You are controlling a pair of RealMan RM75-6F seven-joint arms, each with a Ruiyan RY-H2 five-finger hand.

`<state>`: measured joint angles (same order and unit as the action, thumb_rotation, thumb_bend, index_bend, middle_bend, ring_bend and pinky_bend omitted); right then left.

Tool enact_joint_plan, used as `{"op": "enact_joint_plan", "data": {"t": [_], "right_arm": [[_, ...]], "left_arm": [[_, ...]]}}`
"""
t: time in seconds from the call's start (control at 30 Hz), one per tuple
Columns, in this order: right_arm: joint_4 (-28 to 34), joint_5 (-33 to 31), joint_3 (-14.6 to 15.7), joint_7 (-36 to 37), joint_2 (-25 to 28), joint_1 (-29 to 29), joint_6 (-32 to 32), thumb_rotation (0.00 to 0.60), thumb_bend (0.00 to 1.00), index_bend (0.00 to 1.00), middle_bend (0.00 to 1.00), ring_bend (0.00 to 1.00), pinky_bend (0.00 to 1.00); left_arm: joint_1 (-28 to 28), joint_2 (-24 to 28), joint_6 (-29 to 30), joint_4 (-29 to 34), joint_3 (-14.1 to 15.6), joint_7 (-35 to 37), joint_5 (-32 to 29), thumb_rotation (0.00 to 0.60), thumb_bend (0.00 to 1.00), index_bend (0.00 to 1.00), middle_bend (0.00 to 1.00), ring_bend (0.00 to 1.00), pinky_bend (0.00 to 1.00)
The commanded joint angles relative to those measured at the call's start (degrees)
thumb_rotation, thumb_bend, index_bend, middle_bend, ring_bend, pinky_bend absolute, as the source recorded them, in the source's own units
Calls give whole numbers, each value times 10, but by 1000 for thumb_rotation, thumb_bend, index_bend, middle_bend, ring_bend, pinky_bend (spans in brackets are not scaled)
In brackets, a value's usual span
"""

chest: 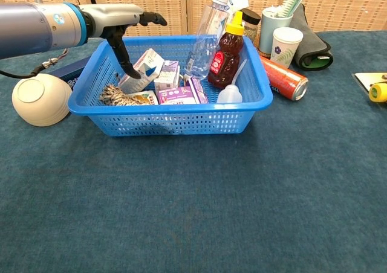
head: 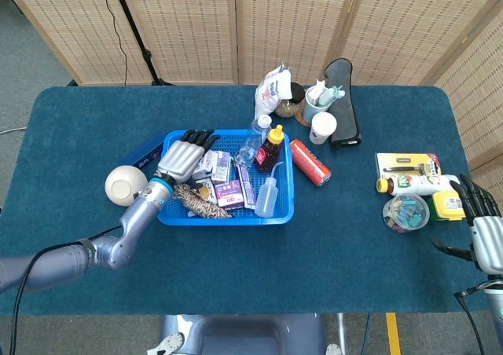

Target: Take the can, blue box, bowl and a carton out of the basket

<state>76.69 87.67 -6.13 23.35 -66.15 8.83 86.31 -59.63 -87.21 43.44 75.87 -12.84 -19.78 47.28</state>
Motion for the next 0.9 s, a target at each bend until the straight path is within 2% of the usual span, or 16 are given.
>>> {"op": "enact_joint_plan", "data": {"t": [0.03, 0.17, 0.27, 0.57, 0.9], "right_arm": [[-1, -1, 0, 0, -1, 0, -1, 600, 0, 0, 0, 0, 93], [-2, -3, 0, -1, -2, 1, -4, 600, 0, 0, 0, 0, 93], [-3, -3, 0, -1, -2, 1, -5, 600, 0, 0, 0, 0, 93], [-4, -6, -1, -5, -5, 2, -9, 600, 0, 0, 0, 0, 93], [-5, -8, -2, -8, -6, 2, -10, 600, 0, 0, 0, 0, 94]], "left_arm": [[-11, -19, -7, -21, -2, -3, -9, 600, 105, 24, 35, 70, 147], [-21, -37, -9, -43, -2, -13, -22, 600, 129, 99, 100, 146, 220], [-26, -48, -6, -56, -4, -19, -30, 600, 185, 157, 147, 199, 262], [-33, -67, -4, -91, -6, -33, -51, 600, 320, 303, 271, 301, 315], [-32, -68, -5, -95, -10, -30, -56, 600, 350, 388, 348, 366, 362]]}}
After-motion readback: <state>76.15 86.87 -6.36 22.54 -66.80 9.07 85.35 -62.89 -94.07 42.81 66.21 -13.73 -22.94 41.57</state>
